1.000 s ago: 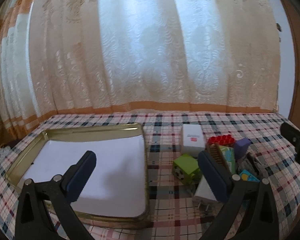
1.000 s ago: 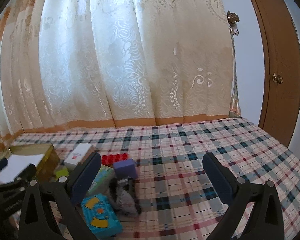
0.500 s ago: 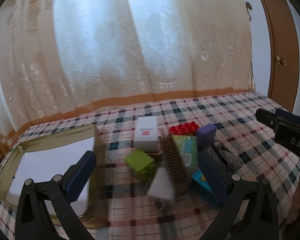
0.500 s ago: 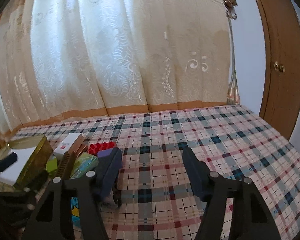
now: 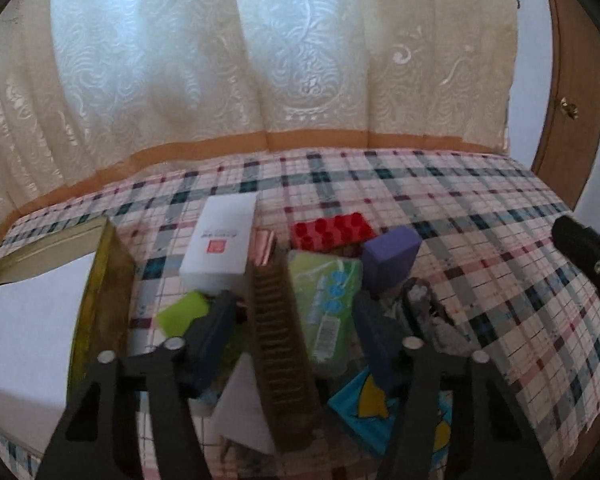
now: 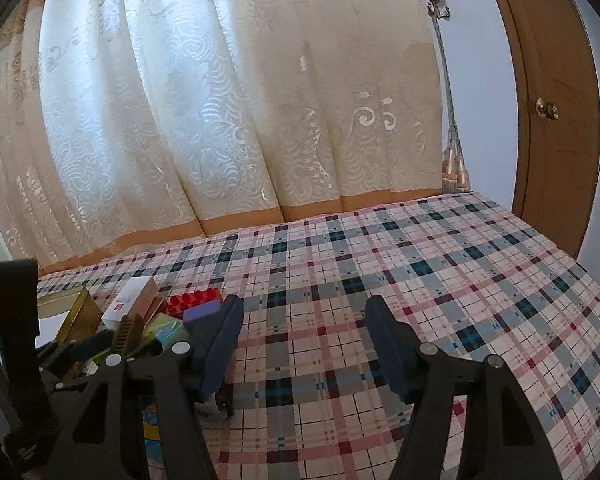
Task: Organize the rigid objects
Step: 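Grasp the brown comb with the left tool while the right tool grasps the grey fuzzy toy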
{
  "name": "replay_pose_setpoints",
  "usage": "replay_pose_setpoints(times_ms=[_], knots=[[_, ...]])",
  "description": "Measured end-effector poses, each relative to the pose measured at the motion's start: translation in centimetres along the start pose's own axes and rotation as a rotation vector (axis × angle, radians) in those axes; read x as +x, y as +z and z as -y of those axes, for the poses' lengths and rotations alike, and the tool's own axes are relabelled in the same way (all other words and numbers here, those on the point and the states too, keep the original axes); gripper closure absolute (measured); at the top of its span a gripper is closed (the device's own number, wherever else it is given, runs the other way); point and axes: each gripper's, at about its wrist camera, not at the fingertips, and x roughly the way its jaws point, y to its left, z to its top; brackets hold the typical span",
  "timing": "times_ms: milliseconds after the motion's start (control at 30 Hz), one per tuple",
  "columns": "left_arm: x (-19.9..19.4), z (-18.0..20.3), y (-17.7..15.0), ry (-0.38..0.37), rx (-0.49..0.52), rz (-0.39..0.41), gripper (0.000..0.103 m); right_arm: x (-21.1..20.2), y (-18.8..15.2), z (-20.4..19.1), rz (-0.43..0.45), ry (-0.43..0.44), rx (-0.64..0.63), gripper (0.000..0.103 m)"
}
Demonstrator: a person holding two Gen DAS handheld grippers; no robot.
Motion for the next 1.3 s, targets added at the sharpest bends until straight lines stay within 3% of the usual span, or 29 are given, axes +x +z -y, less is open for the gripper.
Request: replay_pose_setpoints(times_ms=[167, 267, 433, 533, 767, 967, 1100, 1300], knots=[[0.4, -1.0, 0.0, -0.082, -0.048, -0.031, 0.058, 0.3, -0.1, 0.2, -0.022, 0.013, 0.013, 0.037], [0.4, -3.1, -0.4, -0.161, -0.154, -0.054, 0.061, 0.5, -0.2, 0.4, -0.035, 0.019, 0.025, 0.037], [0.1, -2.6, -0.5, -0.138, -0.108, -0.039, 0.067, 0.7, -0.2, 0.2, -0.044, 0.028, 0.024, 0.037], [-0.1, -2.2, -0.4, -0.137, -0.076, -0.03, 0.08, 0.8, -0.3, 0.1, -0.054, 0.034, 0.021, 0.037], [-0.9, -2.5, -0.5, -0.129, -0.08, 0.007, 0.08, 1.4, -0.5, -0.1, -0.091, 0.073, 0.023, 0.037], [-3.7, -3.2, 0.2, -0.075, -0.066, 0.121, 0.08, 2.2, -1.2, -2.3, -0.169, 0.293, -0.004, 0.037], [-4.5, -4.0, 0.3, -0.063, -0.067, 0.141, 0.08, 2.9, -2.0, -4.6, -0.198, 0.273, -0.105, 0.037], [-5.3, -5.0, -0.1, -0.042, -0.064, 0.162, 0.08, 5.7, -2.8, -5.2, -0.31, 0.289, -0.099, 0.037]])
